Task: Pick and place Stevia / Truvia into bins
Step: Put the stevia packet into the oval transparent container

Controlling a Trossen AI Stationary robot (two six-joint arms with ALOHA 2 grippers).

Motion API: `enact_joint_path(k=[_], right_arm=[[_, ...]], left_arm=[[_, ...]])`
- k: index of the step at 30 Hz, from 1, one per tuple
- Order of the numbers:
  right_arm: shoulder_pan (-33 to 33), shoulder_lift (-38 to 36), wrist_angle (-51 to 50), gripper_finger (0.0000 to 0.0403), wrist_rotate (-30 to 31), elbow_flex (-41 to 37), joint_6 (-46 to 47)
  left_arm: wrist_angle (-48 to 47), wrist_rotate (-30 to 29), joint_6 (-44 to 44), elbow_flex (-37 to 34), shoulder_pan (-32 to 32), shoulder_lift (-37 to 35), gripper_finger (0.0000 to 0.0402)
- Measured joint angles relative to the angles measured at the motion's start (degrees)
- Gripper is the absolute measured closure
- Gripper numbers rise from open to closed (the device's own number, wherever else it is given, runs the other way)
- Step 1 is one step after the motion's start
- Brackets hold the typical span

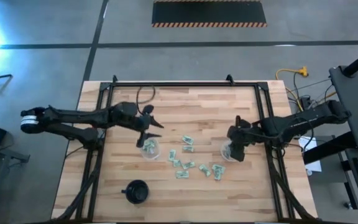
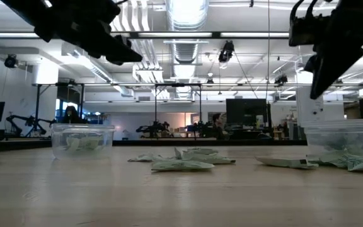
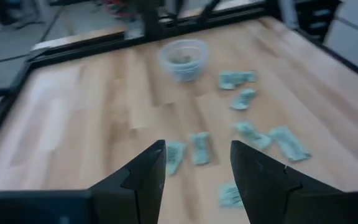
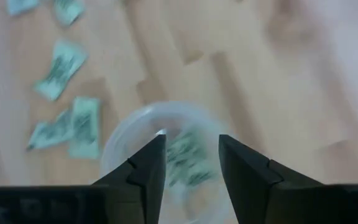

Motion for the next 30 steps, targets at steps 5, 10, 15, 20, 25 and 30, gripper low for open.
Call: enact_joint_path(k=[5,10,15,20,25,30], right_arm=[[1.96,-2.91,2.87,0.0264,9.43,-0.54,-0.94],[2.66,-3.85,11.80,0.0268,12.94,-1.74,-7.33],[2.74,-2.73,17.60,0.0275,12.98,-2.38,-12.61],[2.72,-1.70,18.41,0.0283,13.00,-2.20,-15.71],[2.72,-2.82,18.40,0.0290,13.55,-2.09,-18.14],[2.71,-4.81,18.94,0.0297,14.16,-1.98,-21.22]], left_arm=[[0.05,-3.42,-0.14,1.56,-7.65,3.19,0.0237],[0.01,-9.31,-0.71,4.18,-13.46,9.14,0.0237],[-0.05,-11.60,-0.81,7.85,-16.62,16.56,0.0237],[-3.34,-13.15,-3.00,12.92,-17.96,24.16,0.0237],[-16.08,-16.34,-6.20,20.04,-17.84,30.26,0.0237],[-24.46,-16.58,-5.80,26.46,-17.92,34.68,0.0237]])
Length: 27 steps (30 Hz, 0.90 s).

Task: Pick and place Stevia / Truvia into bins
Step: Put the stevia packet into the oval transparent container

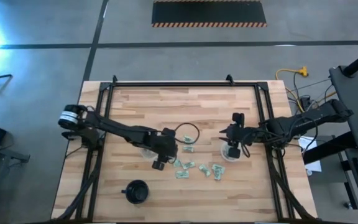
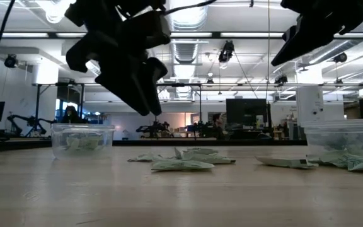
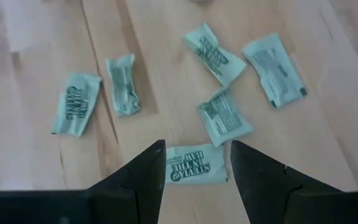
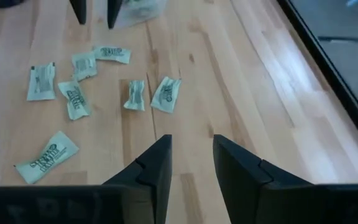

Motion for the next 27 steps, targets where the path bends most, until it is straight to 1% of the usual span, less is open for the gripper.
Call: enact_joint_path(k=[4,7,9,13,19,27], right_arm=[[-0.01,-1.37,0.60,0.0302,0.10,0.00,-2.41],[-0.01,-2.25,1.06,0.0306,0.17,0.00,-3.88],[-0.01,-2.83,1.02,0.0309,0.29,0.00,-4.40],[-0.01,-3.81,1.08,0.0312,1.36,0.00,-4.58],[-0.05,-4.08,1.37,0.0310,1.40,0.00,-5.89],[-0.05,-4.04,1.38,0.0320,1.36,0.00,-6.31]], left_arm=[[-5.18,-0.82,1.33,3.10,0.02,3.22,0.0237],[-6.66,-1.05,0.83,4.74,0.07,5.58,0.0237],[-7.38,-2.24,-3.90,6.27,0.67,7.04,0.0237],[-10.60,-2.57,-17.21,9.12,3.06,8.25,0.0237],[-10.99,-1.90,-26.61,11.74,2.95,8.30,0.0237],[-12.09,-1.08,-42.03,11.12,3.02,8.30,0.0238]])
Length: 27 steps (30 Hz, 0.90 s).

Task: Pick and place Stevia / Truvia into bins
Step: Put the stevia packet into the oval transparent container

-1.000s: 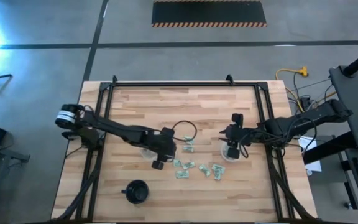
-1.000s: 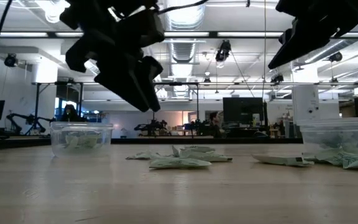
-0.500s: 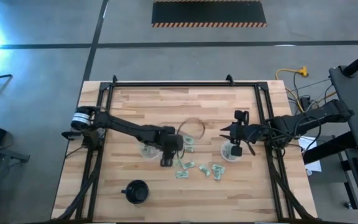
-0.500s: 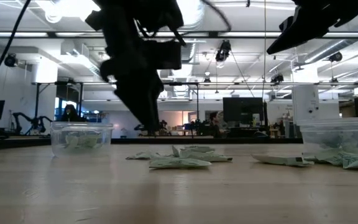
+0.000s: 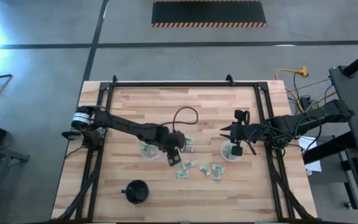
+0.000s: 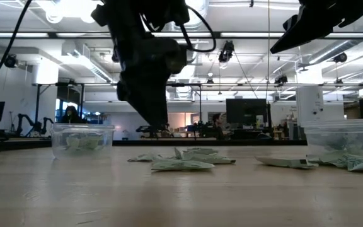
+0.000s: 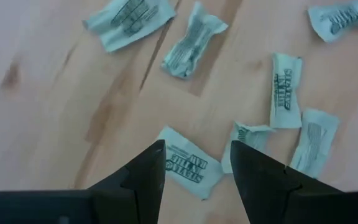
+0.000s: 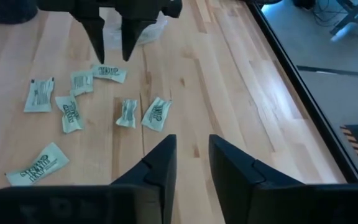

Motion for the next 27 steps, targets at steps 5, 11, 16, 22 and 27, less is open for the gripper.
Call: enact_joint_path(k=[5,11,16,22,27], right_arm=[[0.02,-0.02,0.00,0.0326,-0.01,0.00,-0.54],[0.07,-0.02,-0.25,0.0323,-0.06,0.00,-1.21],[0.07,0.02,-0.90,0.0321,-0.28,0.00,0.08],[0.23,0.05,-1.23,0.0329,-0.82,-0.11,1.15],[0.33,0.11,-1.10,0.0330,-1.63,-0.11,2.70]], left_arm=[[0.07,-1.70,-8.96,-0.47,0.09,0.00,0.0256],[0.10,-3.53,-11.22,-0.43,0.11,0.04,0.0290],[-1.43,-1.91,-12.47,-0.01,0.07,2.39,0.0303],[-1.54,-0.73,-12.51,0.26,0.04,4.59,0.0304],[-2.66,-1.29,-12.51,0.54,0.05,4.46,0.0304]])
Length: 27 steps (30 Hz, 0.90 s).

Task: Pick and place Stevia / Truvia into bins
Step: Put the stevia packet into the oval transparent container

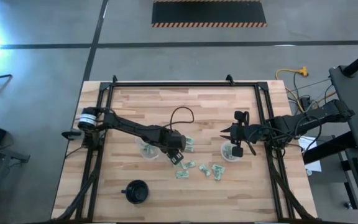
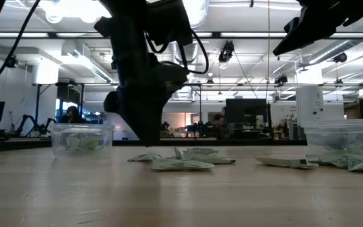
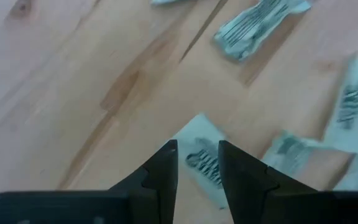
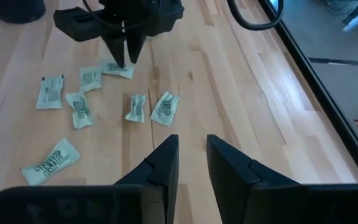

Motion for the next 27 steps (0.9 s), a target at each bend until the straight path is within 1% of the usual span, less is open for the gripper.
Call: enact_joint_path(k=[2,5,9,12,16,17,20,22,24,27], right_arm=[[0.08,0.00,-0.06,0.0328,-0.14,-0.02,0.17],[0.15,0.00,-0.01,0.0325,-0.21,-0.02,0.17],[0.13,0.00,0.02,0.0328,-0.21,-0.07,0.13],[0.13,0.00,0.00,0.0332,-0.21,-0.11,-0.02],[0.13,0.00,0.00,0.0334,-0.21,-0.13,-0.17],[0.13,0.00,-0.01,0.0335,-0.21,-0.13,-0.21],[0.13,0.00,-0.02,0.0335,-0.21,-0.15,-0.23],[0.13,0.00,-0.02,0.0335,-0.21,-0.17,-0.24],[0.13,0.00,-0.01,0.0335,-0.21,-0.23,-0.32],[0.13,0.00,0.00,0.0335,-0.20,-0.45,-0.48]], left_arm=[[-0.40,0.40,0.74,-0.02,0.02,0.00,0.0304],[-0.11,2.64,3.77,0.27,-0.18,0.00,0.0297],[3.84,3.39,10.05,1.04,-0.19,-0.04,0.0279],[6.35,3.42,14.53,2.17,0.04,-0.24,0.0277],[12.99,3.44,18.37,3.32,-0.06,-0.33,0.0277],[14.35,4.02,18.12,3.72,-0.09,-0.33,0.0277],[15.69,10.02,20.30,5.34,-0.05,-0.35,0.0277],[15.10,11.21,22.74,6.33,-0.07,-0.35,0.0277],[11.77,8.88,24.38,7.75,-0.12,-0.35,0.0277],[4.03,-0.60,26.54,10.28,-0.53,-0.33,0.0273]])
